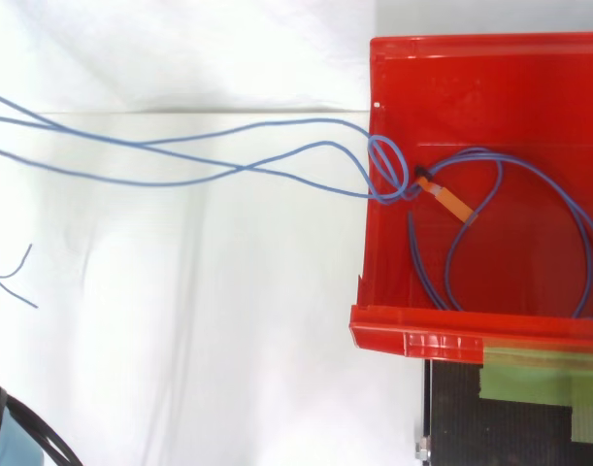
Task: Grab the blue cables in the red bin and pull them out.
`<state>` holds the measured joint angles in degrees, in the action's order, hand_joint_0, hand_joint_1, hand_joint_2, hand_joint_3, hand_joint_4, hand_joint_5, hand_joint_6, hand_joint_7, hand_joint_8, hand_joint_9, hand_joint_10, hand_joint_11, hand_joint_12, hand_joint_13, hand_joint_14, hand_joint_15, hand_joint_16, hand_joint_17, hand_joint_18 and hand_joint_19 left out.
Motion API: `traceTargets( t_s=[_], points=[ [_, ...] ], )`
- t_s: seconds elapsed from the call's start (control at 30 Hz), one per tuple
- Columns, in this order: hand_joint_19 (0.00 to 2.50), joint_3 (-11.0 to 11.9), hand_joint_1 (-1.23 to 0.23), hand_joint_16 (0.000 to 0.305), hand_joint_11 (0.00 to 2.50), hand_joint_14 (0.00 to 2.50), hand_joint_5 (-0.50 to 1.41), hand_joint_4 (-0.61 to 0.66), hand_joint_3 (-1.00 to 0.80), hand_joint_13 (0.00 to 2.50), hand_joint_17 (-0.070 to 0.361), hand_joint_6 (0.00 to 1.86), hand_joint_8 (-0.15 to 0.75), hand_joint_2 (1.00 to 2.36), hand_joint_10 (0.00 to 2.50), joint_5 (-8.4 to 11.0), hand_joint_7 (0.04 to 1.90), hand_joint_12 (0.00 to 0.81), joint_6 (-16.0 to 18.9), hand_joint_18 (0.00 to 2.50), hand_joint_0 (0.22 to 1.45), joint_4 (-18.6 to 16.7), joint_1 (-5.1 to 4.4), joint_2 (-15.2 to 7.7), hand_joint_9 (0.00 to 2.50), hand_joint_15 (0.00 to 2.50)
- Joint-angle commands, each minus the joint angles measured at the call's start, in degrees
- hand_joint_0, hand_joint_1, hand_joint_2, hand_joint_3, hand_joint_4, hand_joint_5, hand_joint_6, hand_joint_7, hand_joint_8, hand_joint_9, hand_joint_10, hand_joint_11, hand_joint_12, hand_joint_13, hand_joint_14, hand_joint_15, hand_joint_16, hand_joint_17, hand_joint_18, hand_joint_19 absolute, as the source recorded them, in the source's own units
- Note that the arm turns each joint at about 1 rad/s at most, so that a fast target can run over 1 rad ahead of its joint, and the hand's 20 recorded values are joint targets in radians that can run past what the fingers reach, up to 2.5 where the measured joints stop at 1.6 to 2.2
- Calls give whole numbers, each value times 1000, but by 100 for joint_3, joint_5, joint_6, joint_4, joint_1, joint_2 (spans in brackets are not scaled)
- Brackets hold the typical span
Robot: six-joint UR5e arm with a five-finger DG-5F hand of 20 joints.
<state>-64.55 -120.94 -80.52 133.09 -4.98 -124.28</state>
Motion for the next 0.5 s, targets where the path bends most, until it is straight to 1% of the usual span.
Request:
traceTargets(
  t_s=[0.0,0.1,0.13,0.17,0.2,0.23,0.27,0.3,0.33,0.37,0.4,0.43,0.47],
  points=[
    [737,-5,-930,50,1558,16,599,-31,-1000,1381,112,1036,189,1000,1315,-9,501,304,-161,831,974,33,24,0,1096,1488],
    [737,4,-930,50,1559,16,599,-24,-1000,1379,113,1038,184,1000,1314,114,497,304,-29,831,974,130,32,0,1096,1499],
    [738,-5,-930,50,1565,16,599,-26,-1000,1380,113,1037,191,1000,1311,308,499,305,191,829,974,279,41,0,1097,1488],
    [736,-5,-931,50,1562,17,599,-23,-1000,1380,113,1035,191,1000,1311,378,499,308,287,827,974,341,32,0,1097,1486],
    [747,-5,-930,50,1564,16,599,-23,-1000,1380,113,1034,192,1000,1312,835,501,309,876,827,974,631,32,0,1097,1492],
    [738,-5,-931,50,1563,17,599,-24,-1000,1380,113,1033,191,1000,1310,976,501,307,1061,826,973,710,24,0,1096,1481],
    [738,-5,-931,50,1562,17,599,-23,-1000,1380,113,1033,191,1000,1310,1380,501,311,1597,826,973,939,6,0,1096,1486],
    [740,4,-931,50,1566,16,599,-24,-1000,1380,113,1033,192,1000,1306,1626,501,312,1887,825,973,1070,-3,9,1098,1492],
    [741,4,-931,50,1565,16,599,-24,-1000,1380,113,1033,191,1000,1302,1723,501,311,2001,826,972,1132,-12,0,1096,1486],
    [738,4,-931,50,1567,16,599,-22,-1000,1380,113,1032,190,1000,1297,1916,499,311,2265,826,972,1299,-20,0,1098,1485],
    [741,4,-932,50,1567,16,598,-22,-1000,1380,112,1033,190,1000,1295,1916,500,311,2265,825,972,1299,-20,0,1098,1486],
    [739,4,-931,50,1567,15,599,-22,-1000,1380,113,1032,189,1000,1295,2030,500,304,2414,826,972,1422,-29,9,1098,1486],
    [739,4,-931,50,1569,16,599,-22,-1000,1380,113,1032,189,1000,1294,2101,500,308,2511,826,972,1501,-38,0,1098,1486]
  ],
)
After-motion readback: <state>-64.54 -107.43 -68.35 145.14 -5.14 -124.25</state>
